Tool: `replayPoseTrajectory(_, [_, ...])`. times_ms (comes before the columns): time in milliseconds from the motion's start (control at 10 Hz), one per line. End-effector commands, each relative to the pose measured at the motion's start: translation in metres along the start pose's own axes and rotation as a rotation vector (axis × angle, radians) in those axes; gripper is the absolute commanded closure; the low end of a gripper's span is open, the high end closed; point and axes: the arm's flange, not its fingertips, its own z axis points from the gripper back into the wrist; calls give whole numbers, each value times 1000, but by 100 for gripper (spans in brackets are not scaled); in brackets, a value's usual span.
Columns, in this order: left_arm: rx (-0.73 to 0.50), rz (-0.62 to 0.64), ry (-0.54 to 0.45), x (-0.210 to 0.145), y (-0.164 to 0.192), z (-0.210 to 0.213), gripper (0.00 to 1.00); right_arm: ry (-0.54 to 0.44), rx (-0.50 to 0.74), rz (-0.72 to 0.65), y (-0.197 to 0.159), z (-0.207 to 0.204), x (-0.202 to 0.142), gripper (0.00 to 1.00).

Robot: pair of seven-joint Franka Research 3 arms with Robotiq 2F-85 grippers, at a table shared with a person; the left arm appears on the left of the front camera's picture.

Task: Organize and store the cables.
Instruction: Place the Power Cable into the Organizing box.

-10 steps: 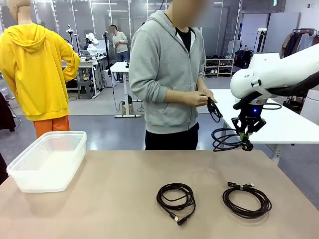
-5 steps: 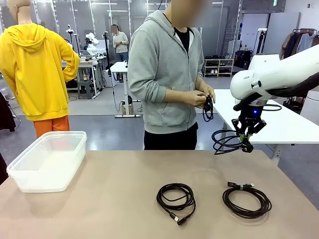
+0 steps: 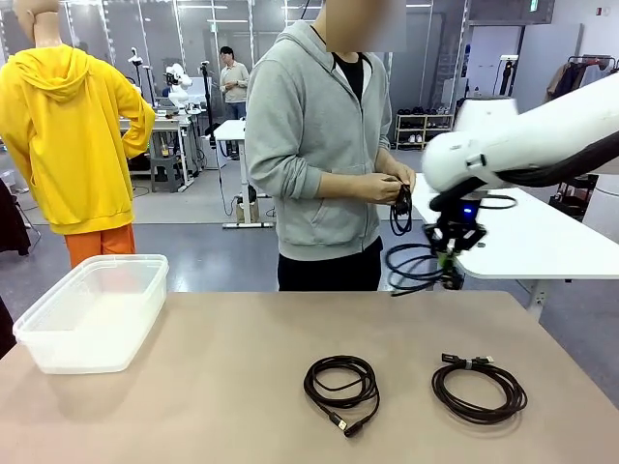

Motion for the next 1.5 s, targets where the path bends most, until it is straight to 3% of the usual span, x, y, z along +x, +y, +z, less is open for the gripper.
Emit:
replayPoseTrajectory(0, [-13, -15, -9, 0, 0, 0, 0, -19, -5, 28, 64, 5, -16, 81])
replayPoseTrajectory(300, [-13, -15, -9, 0, 0, 0, 0, -53, -25, 127, 156, 9, -34, 81])
replayPoseTrajectory(400, [-13, -15, -9, 0, 0, 0, 0, -113, 2, 155, 187, 14, -44, 81])
replayPoseTrajectory(600, [-13, -15, -9, 0, 0, 0, 0, -93, 12, 221, 242, 9, -65, 81])
replayPoseTrajectory(1000, [-13, -15, -9, 0, 0, 0, 0, -28, 79, 321, 301, -43, -103, 81])
replayPoseTrajectory(1400, [-13, -15, -9, 0, 0, 0, 0, 35, 111, 334, 322, -91, -117, 81])
